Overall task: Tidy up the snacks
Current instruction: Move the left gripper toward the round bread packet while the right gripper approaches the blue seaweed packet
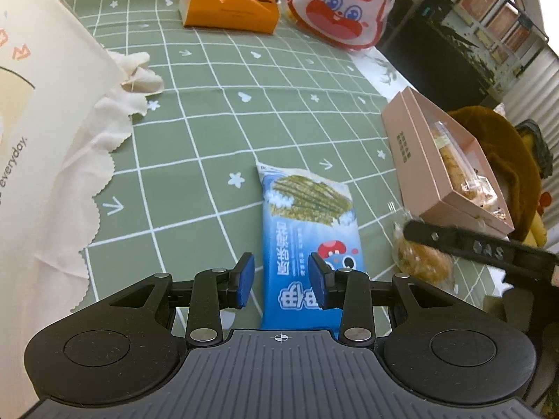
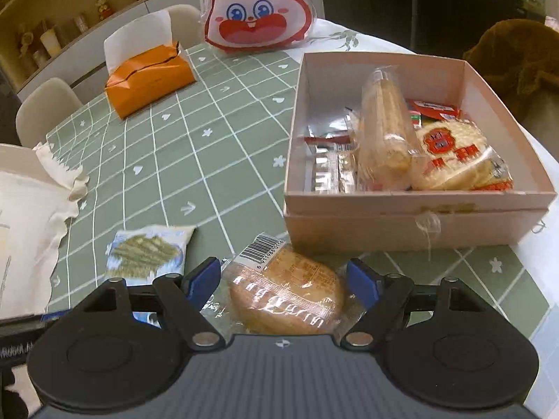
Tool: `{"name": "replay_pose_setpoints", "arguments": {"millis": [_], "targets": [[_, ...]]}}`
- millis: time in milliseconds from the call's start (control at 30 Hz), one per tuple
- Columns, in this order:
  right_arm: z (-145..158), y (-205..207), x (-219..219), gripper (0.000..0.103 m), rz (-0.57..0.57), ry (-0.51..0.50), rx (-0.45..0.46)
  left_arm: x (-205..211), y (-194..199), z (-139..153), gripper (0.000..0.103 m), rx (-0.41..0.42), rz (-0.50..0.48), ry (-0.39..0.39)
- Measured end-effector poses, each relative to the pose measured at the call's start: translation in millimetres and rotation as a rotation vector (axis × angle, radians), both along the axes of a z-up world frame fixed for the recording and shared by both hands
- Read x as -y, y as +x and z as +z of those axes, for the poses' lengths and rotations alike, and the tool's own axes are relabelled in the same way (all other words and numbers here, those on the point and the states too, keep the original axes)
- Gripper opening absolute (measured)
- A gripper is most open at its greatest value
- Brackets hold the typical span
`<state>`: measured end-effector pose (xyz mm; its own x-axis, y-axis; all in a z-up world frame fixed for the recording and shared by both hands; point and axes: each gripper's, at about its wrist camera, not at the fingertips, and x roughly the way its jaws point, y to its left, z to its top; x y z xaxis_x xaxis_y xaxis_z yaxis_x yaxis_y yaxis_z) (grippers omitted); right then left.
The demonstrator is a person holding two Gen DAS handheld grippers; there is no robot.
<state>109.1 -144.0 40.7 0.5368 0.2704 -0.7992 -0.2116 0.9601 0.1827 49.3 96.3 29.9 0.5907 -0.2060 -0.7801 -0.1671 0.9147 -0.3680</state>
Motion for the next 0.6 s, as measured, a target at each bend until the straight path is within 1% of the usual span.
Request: {"name": "replay_pose_setpoints", "arguments": {"millis": [67, 200, 300, 400, 500, 600], "targets": [[0.3, -9.3, 7.1, 0.08, 0.019, -0.011, -0.003, -1.0, -0.3, -0.6, 0.039, 0.002, -0.006, -0.007], [-0.2, -29.3, 25.0, 0.08, 0.028, -0.072, 0.01, -5.7, 1.7, -3.5, 0.039, 0.008, -0.003, -0.025], [1.2, -37.3, 40.0, 0.08, 0.01, -0.117, 0.013, -7.9, 4.9, -6.5, 0.039, 0.013, 0.005, -0.036], [0.7, -40.2, 51.2, 0.081, -0.026, -0.119, 0.008, -6.7, 9.5, -7.2, 0.039, 0.021, 0.004, -0.039], [-1.1, -43.4, 54.7, 0.083, -0.06, -0.099, 0.011, -0.6, 17.2, -6.6, 0.039, 0.03, -0.029, -0.03], [-3.4, -47.1, 46.9, 0.084, -0.052, -0.134, 0.035, 11.5, 26.9, -8.5, 0.039, 0.028, -0.096, 0.001]]}}
